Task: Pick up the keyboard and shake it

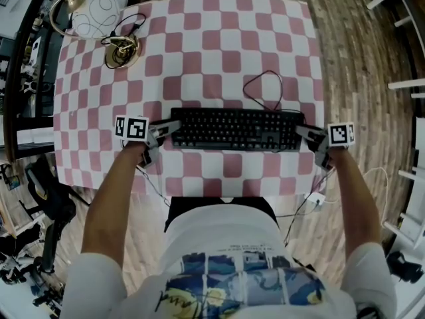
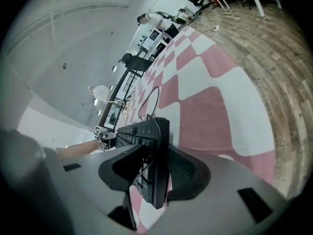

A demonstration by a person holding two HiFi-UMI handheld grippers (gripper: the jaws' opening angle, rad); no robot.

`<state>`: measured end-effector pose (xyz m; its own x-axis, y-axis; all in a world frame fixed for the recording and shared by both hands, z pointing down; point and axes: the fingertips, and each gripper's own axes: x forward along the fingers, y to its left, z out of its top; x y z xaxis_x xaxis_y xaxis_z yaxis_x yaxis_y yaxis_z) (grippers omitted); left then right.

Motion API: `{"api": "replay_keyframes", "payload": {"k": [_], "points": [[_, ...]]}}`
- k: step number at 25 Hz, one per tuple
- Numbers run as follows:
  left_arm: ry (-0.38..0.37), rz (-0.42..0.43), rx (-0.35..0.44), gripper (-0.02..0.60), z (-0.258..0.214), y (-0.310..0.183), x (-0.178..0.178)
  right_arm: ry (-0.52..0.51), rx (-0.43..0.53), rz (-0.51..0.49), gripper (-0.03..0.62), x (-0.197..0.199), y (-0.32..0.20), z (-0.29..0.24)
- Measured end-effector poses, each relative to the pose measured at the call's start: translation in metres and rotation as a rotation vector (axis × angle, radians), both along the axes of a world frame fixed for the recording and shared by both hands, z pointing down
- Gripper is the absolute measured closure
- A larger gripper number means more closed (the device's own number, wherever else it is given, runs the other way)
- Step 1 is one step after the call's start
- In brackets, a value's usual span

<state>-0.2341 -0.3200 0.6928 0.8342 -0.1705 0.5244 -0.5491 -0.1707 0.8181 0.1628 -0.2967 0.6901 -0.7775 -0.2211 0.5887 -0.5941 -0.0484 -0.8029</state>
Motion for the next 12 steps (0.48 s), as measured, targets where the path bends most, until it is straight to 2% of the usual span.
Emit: {"api": "replay_keyframes", "payload": {"k": [2, 4, 7, 12], "points": [[-0.006, 0.0, 0.006, 0.428, 0.0, 0.003, -0.001, -0.035, 0.112, -0.083, 0.442, -0.008, -0.006, -0.007], [-0.007, -0.004, 0.021, 0.428, -0.002, 0.005, -0.002, -0.041, 0.137, -0.107, 0.444, -0.01, -0.004, -0.01], [-0.013, -0.001, 0.049, 0.428, -0.007, 0.009, -0.003, -0.037, 0.24, -0.189, 0.445, -0.013, -0.007, -0.019], [-0.026, -0.003, 0.12, 0.424, -0.023, 0.01, -0.001, 0.001, 0.386, -0.214, 0.447, -0.014, -0.014, -0.046]]}}
